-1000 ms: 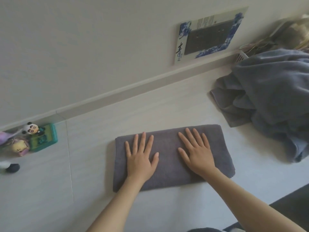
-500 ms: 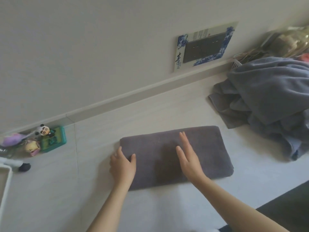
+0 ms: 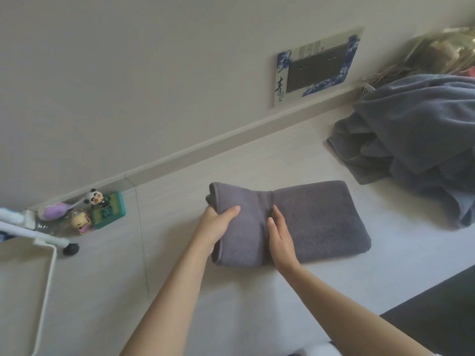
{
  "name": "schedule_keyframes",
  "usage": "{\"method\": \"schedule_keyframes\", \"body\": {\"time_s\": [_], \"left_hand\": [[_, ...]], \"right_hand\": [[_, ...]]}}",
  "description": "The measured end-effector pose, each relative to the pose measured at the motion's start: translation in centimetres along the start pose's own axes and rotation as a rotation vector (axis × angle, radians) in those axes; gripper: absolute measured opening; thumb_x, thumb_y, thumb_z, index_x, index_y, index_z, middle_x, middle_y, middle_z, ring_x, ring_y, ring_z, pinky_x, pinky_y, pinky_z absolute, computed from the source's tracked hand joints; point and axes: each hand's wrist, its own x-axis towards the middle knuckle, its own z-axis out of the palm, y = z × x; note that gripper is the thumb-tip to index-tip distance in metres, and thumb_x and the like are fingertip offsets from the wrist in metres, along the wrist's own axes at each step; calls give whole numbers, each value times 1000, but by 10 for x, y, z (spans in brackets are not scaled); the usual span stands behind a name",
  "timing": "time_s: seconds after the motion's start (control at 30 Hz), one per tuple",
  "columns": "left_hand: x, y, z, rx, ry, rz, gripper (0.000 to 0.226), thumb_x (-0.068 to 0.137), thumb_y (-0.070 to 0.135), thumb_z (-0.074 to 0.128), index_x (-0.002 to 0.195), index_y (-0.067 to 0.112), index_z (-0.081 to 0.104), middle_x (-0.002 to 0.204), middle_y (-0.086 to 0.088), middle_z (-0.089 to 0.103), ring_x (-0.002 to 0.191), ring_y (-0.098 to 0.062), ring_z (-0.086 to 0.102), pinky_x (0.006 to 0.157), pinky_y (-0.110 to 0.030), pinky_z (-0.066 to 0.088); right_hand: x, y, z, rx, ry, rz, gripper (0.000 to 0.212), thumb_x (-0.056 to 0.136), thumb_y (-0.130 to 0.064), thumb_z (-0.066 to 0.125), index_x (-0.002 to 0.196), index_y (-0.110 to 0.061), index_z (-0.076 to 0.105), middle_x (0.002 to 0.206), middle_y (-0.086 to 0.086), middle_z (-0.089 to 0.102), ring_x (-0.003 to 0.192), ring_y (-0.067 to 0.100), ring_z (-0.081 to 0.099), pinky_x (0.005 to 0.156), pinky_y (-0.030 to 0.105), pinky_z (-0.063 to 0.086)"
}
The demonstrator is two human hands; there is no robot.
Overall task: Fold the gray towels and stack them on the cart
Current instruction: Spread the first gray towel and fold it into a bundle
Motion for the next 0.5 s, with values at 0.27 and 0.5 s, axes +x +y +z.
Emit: {"method": "schedule_keyframes", "body": {"time_s": [0.27,0.5], "left_hand": [[-36,60,56,375,-16,178,57,84,32,63,122,8,27,124,-9,53,113,-27,54,94,-37,44],[-44,80,154,544,-29,358,48,85,29,65,109,8,28,110,-13,57,103,-30,59,80,-32,42]], "right_hand": [[9,-24,-94,-76,378,-109,33,99,-23,37,125,-17,55,122,-4,58,117,13,50,95,24,35],[41,-8,-170,-38,241,230,36,99,-43,28,103,-20,55,122,11,60,109,28,55,103,43,39]]}}
